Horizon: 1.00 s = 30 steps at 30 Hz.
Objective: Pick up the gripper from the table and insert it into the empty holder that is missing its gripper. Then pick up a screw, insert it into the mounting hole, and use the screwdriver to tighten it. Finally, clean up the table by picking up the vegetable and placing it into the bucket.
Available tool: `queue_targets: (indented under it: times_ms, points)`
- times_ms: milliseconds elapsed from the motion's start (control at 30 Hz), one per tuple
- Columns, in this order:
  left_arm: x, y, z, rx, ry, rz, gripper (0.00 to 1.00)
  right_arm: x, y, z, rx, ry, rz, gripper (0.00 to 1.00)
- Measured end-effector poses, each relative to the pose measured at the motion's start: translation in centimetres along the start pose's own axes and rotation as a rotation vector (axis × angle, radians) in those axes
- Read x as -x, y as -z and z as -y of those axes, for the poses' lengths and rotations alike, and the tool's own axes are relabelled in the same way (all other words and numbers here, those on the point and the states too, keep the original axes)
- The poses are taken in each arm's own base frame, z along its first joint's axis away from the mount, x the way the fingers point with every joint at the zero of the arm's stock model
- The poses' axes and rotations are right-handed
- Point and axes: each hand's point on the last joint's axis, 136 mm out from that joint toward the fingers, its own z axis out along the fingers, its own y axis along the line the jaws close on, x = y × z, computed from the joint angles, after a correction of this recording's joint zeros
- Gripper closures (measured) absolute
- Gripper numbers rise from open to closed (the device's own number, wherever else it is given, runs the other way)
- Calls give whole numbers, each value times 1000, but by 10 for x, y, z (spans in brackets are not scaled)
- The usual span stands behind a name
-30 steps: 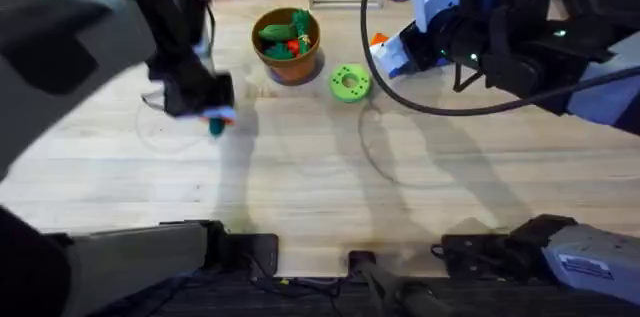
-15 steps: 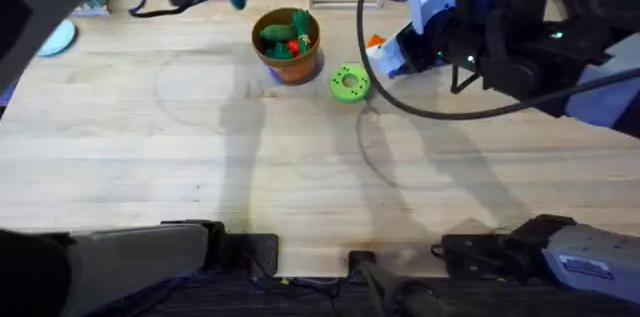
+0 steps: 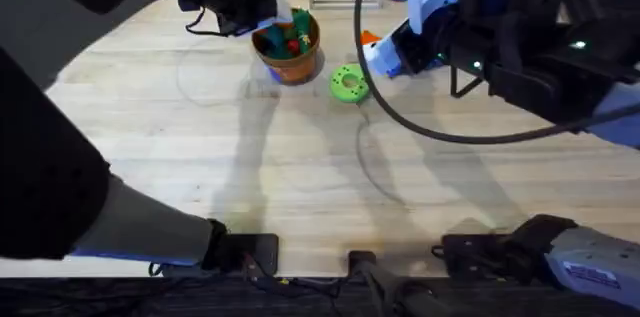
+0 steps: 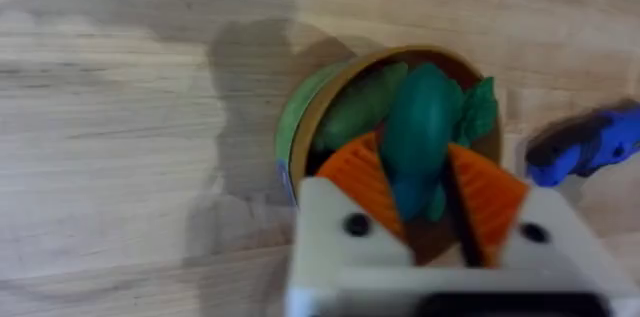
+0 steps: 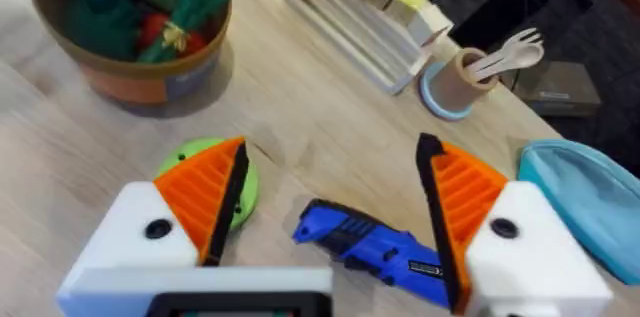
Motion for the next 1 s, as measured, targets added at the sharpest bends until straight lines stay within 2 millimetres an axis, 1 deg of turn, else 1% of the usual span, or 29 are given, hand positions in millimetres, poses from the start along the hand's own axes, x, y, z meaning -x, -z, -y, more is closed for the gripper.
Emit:
queue_targets:
  times_ms: [67, 100, 133, 167, 200, 267, 333, 400, 467, 533, 667, 733, 800, 900, 1000]
  points:
    - [0, 2, 2, -7, 0, 3, 468, 6, 7, 3, -8, -26, 23, 10]
    - [0, 3, 3, -13, -1, 4, 291, 9, 11, 5, -11, -44, 35, 10]
    - [0, 3, 4, -20, -2, 4, 151, 11, 15, 6, -13, -63, 43, 10]
    - [0, 4, 7, -35, -3, 2, 48, 12, 19, 7, -13, -86, 47, 10]
    - [0, 5, 10, -48, -10, 0, 16, 12, 22, 8, -13, -105, 46, 9]
    - [-3, 6, 13, -66, -25, -12, 5, 8, 26, 7, -8, -141, 30, 10]
    - [-7, 9, 15, -72, -47, -35, 5, -3, 29, 4, 3, -177, -15, 10]
    - [-8, 16, 18, -77, -80, -48, 5, -17, 34, 0, 17, -208, -84, 10]
    - [-8, 29, 22, -78, -122, -54, 5, -28, 42, -2, 27, -235, -146, 11]
    - [-8, 50, 29, -81, -170, -51, 5, -28, 55, 0, 30, -257, -181, 11]
    - [-12, 105, 45, -93, -275, -17, 5, -6, 86, 12, 25, -289, -164, 10]
    - [-21, 132, 50, -95, -322, -8, 6, 3, 103, 18, 22, -301, -150, 10]
    - [-35, 153, 53, -97, -365, -10, 6, 5, 114, 20, 21, -306, -147, 10]
    - [-58, 174, 51, -94, -409, -35, 6, -3, 123, 19, 24, -309, -172, 10]
    - [-70, 187, 52, -95, -440, -38, 6, -6, 125, 18, 24, -326, -183, 10]
